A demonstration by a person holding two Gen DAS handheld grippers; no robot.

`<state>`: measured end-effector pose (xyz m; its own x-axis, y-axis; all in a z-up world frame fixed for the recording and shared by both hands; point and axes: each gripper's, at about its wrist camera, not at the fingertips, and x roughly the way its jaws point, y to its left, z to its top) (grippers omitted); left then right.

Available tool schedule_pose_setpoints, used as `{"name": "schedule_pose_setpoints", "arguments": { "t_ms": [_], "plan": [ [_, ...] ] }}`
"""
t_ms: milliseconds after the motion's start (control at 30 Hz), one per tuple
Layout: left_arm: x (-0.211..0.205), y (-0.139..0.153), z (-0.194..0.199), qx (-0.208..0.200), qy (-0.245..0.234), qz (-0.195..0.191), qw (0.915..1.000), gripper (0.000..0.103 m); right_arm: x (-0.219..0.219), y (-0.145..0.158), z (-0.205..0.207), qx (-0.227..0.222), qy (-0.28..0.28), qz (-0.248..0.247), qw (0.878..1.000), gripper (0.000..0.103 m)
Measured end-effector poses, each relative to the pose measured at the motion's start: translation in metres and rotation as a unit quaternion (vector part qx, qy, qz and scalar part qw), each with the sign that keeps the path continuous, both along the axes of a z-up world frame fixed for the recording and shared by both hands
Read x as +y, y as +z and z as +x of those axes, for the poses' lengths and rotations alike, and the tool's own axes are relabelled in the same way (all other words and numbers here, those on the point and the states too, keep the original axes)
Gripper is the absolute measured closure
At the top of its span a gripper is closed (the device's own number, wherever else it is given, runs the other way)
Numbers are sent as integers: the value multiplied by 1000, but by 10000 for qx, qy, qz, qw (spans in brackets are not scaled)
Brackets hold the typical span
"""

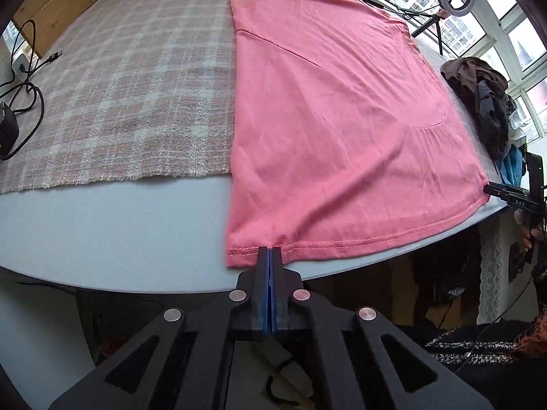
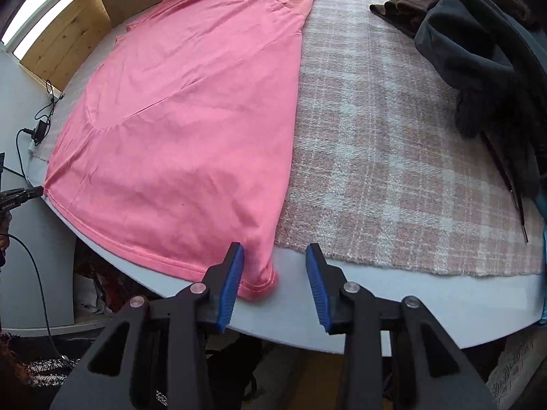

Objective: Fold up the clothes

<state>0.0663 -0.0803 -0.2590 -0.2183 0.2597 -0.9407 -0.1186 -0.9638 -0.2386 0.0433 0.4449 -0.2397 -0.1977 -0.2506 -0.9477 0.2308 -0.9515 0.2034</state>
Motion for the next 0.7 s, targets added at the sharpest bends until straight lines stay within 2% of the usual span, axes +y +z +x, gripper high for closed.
{"name": "schedule_pose_setpoints", "arguments": {
  "t_ms": [33,300,367,467,533,600,700],
  "plan": [
    [-1,3,0,33,20,-32,10000,103,2,2,0,-85,17,-179,9998,101],
    [-15,34,0,283,160,-104,9994,103,36,41,-4,-101,-437,-1534,9871,101],
    [-18,30,2,219,188,-149,9995,103,38,38,-9,-173,-493,-1470,9878,101],
    [-18,19,1,20,220,-278,9994,103,23,18,-16,-585,-314,-651,9957,100],
    [-13,21,-1,21,181,-283,9994,103,18,6,-21,-791,-283,-68,9964,99],
    [1,33,-6,149,-9,-282,9995,103,17,13,-20,-703,-293,-35,9971,98],
    [25,60,-23,400,-411,-172,9982,103,18,43,-26,-329,-351,-252,9985,98]
  ]
}}
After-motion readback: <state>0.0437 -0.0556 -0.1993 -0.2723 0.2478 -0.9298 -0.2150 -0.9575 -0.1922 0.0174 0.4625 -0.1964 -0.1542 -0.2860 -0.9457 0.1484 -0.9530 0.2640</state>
